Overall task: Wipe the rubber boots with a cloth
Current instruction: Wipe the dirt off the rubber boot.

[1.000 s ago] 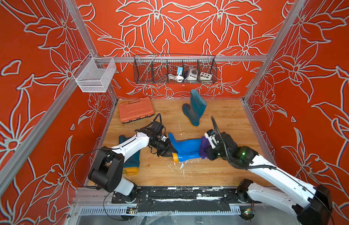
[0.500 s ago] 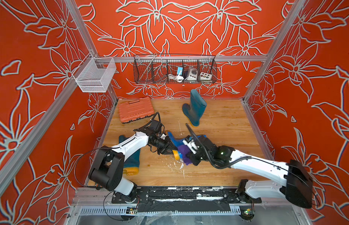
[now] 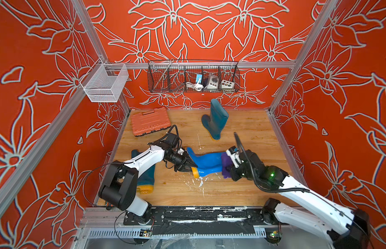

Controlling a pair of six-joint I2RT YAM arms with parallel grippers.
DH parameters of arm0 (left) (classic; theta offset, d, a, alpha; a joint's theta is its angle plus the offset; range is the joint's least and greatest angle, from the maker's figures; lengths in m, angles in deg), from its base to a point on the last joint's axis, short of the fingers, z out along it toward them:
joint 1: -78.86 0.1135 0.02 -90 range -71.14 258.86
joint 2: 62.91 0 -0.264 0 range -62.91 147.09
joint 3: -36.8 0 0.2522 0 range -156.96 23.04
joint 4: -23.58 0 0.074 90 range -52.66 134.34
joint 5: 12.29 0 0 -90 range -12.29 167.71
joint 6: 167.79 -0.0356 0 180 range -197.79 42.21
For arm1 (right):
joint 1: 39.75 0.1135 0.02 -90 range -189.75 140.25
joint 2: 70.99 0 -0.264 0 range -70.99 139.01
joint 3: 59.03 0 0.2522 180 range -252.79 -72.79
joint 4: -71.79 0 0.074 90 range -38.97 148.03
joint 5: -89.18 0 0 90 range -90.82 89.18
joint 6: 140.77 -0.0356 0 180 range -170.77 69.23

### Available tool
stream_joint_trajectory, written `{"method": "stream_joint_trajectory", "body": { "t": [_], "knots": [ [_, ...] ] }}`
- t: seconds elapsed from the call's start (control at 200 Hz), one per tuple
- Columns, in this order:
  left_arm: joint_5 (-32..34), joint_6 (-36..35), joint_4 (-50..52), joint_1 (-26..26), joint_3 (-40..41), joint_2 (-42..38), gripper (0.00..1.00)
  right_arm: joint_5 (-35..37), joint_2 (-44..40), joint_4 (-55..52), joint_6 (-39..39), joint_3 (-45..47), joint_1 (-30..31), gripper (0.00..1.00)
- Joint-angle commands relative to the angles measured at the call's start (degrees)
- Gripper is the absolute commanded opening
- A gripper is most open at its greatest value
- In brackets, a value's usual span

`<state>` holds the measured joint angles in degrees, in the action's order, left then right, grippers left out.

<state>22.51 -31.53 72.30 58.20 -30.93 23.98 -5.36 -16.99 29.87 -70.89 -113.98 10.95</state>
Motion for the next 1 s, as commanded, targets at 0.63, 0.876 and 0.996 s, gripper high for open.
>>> {"method": "stream_joint_trajectory", "body": {
  "t": [0.63, 0.876, 0.996],
  "knots": [
    [-5.0, -11.9, 6.7, 0.6, -5.4, 3.6, 0.0, -5.0, -8.8, -5.6, -4.0, 6.1, -15.9, 0.0],
    [-6.1, -14.1, 7.6, 0.6, -6.4, 5.9, 0.0, -1.4, 13.6, 3.1, 1.1, -9.9, 8.5, 0.0],
    [-5.0, -16.7, 9.6, 0.6, -7.2, 6.6, 0.0, -3.4, 23.8, 4.7, 1.4, -14.9, 10.0, 0.0]
  ]
}}
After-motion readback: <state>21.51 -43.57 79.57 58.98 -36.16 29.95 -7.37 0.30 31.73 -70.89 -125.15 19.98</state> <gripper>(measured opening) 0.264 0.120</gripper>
